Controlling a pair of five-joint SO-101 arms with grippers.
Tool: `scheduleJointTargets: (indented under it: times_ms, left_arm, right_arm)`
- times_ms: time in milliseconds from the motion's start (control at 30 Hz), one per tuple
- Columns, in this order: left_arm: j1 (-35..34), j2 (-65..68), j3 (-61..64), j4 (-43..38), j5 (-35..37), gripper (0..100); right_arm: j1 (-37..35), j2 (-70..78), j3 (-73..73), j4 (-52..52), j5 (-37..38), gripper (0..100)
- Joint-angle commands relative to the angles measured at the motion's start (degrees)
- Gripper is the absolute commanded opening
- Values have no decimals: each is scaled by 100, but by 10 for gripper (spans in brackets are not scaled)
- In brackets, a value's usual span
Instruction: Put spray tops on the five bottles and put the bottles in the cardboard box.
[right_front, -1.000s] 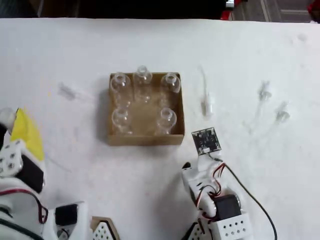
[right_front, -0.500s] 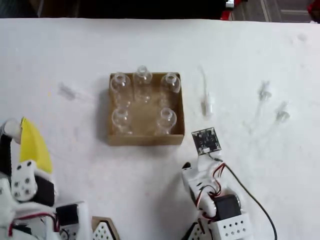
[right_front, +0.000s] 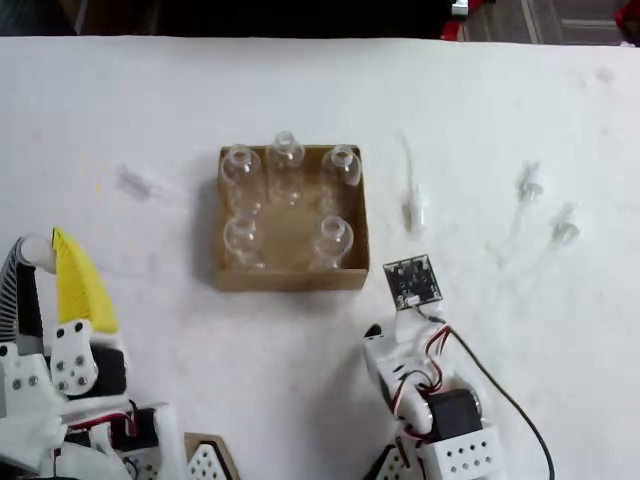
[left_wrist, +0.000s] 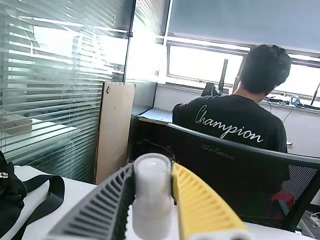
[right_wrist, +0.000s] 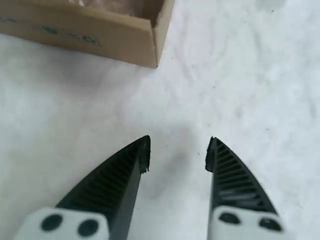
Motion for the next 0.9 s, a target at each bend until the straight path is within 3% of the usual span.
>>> scheduleJointTargets:
  times_ms: [0, 100, 500, 633, 867]
  left_arm:
    - [40, -22, -18, 79, -571, 24]
    - [75, -22, 35, 220, -1407, 23]
    - [1684, -4, 114, 70, -1169, 24]
    - [2088, -4, 475, -580, -1204, 24]
    - [2132, 4, 1116, -1899, -1204, 24]
  right_arm:
    - [57, -31, 53, 40, 62, 163]
    - [57, -31, 53, 40, 62, 163]
    - [57, -31, 53, 40, 62, 163]
    - [57, -31, 53, 40, 62, 163]
    - [286, -31, 53, 48, 62, 163]
